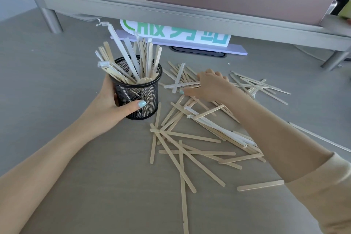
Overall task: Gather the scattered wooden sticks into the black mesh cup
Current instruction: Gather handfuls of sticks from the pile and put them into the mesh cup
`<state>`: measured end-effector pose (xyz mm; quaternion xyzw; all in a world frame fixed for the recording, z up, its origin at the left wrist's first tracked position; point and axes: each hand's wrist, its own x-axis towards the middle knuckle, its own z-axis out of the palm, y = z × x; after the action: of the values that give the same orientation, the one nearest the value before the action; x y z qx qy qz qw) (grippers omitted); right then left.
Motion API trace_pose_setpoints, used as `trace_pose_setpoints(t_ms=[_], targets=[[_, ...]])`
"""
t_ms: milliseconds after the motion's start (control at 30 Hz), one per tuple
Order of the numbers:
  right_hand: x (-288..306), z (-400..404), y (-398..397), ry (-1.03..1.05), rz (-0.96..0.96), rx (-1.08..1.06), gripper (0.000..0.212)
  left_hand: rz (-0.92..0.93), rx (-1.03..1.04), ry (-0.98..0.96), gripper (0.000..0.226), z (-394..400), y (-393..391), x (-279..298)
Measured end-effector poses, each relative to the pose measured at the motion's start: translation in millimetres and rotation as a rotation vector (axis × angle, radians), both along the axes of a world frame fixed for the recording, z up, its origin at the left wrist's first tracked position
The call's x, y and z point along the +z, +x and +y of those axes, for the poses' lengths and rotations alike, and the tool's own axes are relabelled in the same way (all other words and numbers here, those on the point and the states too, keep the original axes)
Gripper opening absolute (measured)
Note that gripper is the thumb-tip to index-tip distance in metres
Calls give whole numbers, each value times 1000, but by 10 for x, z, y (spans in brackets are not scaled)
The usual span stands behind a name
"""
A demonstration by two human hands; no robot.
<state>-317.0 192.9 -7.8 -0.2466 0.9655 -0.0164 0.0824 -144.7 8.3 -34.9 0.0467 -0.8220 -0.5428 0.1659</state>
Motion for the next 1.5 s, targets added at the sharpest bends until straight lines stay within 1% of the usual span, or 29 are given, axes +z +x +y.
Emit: trace_pose_setpoints(t_ms=[67, 100, 200, 267, 367, 433, 633, 700, 800, 900, 1067, 1200, 1267, 1367, 1500], targets=[[2, 48, 22, 68, 10, 10, 88, -2, 6, -8, 68, -4, -1, -5], [2, 73, 33, 105, 20, 27, 89, -2, 8, -11, 68, -3, -1, -4], [13, 140, 52, 114, 20, 71, 82, 5, 2, -22, 70, -2, 0, 0], [22, 170, 55, 62, 5, 89, 72, 4, 6, -29, 70, -5, 1, -2], [32, 204, 65, -111, -10, 137, 46, -5, 9, -24, 67, -2, 4, -4], [26, 215, 77, -178, -14, 151, 31, -9, 8, -23, 65, 7, 10, 0], [-48, 180, 75, -101, 37, 142, 15, -8, 6, -14, 65, 6, 15, 4], [-86, 172, 84, -101, 49, 148, 13, -8, 2, -16, 65, 8, 18, 10], [-108, 204, 91, -127, 42, 178, 24, -5, 3, -20, 65, 12, 22, 16], [-56, 259, 111, -198, 16, 203, 18, -16, 8, -26, 64, 8, 25, 11], [48, 320, 219, -410, -53, 192, 25, -26, 13, -26, 62, 6, 21, 11], [116, 322, 306, -576, 11, 183, 18, -24, 13, -32, 62, 16, 24, 16], [192, 314, 328, -711, 34, 140, 22, -27, 18, -34, 63, 16, 23, 15], [325, 303, 314, -924, 16, 58, 33, -34, 28, -22, 66, 6, 19, 7], [527, 289, 343, -1328, -165, 8, 40, -34, 28, -27, 67, 17, 21, 17]])
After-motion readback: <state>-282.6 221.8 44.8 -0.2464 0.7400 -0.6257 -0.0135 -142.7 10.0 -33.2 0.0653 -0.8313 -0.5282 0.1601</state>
